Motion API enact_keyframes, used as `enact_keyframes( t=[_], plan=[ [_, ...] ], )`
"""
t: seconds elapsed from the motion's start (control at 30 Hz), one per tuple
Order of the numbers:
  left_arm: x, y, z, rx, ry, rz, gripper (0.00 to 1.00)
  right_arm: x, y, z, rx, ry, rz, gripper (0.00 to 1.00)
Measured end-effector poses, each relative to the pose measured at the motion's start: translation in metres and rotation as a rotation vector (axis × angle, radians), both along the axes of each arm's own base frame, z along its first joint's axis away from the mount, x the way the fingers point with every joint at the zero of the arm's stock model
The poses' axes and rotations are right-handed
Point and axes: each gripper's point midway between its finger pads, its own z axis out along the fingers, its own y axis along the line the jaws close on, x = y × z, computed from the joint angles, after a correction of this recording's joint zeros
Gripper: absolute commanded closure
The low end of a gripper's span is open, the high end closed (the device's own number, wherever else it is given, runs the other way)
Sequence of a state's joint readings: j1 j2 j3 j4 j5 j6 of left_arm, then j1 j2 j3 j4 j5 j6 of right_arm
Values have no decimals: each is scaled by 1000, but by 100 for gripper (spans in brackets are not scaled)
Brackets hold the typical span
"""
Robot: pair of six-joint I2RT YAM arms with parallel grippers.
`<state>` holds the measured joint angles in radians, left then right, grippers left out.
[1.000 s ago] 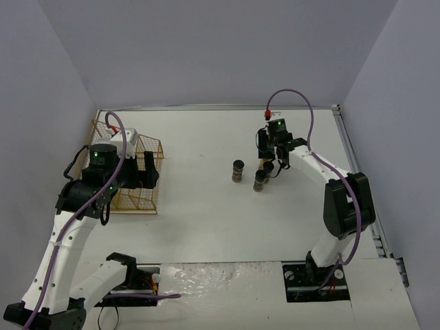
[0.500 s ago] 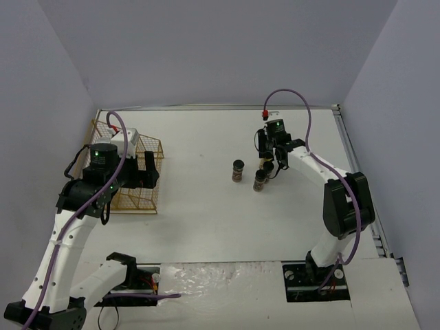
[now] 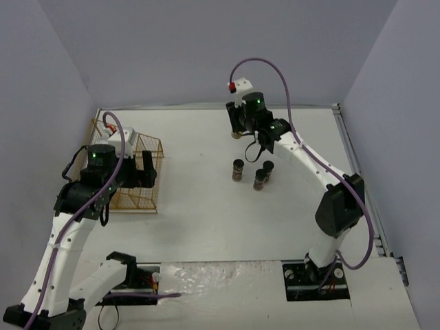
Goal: Organize the condiment bottles
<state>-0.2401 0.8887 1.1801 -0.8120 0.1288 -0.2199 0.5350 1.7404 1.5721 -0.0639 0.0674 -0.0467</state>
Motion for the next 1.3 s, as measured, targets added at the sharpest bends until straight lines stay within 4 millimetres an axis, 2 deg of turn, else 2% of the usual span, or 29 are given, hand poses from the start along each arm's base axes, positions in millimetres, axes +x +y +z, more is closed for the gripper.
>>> enact_keyframes(
  t=[0.1,0.17,0.27,0.43,0.53,0.67,0.77,0.9,0.97,1.03,1.13,1.2,1.3],
  plan=[
    [-2,2,4,-1,-17,5,3,-7,40,13,23,-30,102,100],
    [-3,3,6,1,-27,12,3,-19,65,12,22,-29,171,100],
    [-5,6,9,5,-41,21,3,-44,104,1,14,-3,278,100],
    [-7,7,11,4,-53,26,3,-82,148,-28,-10,60,405,100],
    [-9,7,11,3,-54,24,3,-101,159,-51,-29,88,444,100],
    [-11,8,3,6,-37,24,3,-124,160,-92,-80,156,474,100],
    [-12,7,-1,5,-24,20,3,-138,161,-113,-103,183,496,100],
    [-13,6,-9,4,-11,18,3,-150,163,-135,-113,200,519,100],
    [-14,5,-15,0,2,14,3,-150,167,-137,-98,185,524,99],
    [-16,3,-22,-8,18,8,3,-149,170,-137,-81,169,527,89],
    [-18,0,-31,-18,45,-1,3,-148,172,-137,-58,148,528,63],
    [-19,-1,-34,-24,55,-5,3,-149,172,-137,-49,142,527,49],
    [-19,-3,-34,-30,56,-11,3,-151,169,-139,-48,147,525,35]
  ],
)
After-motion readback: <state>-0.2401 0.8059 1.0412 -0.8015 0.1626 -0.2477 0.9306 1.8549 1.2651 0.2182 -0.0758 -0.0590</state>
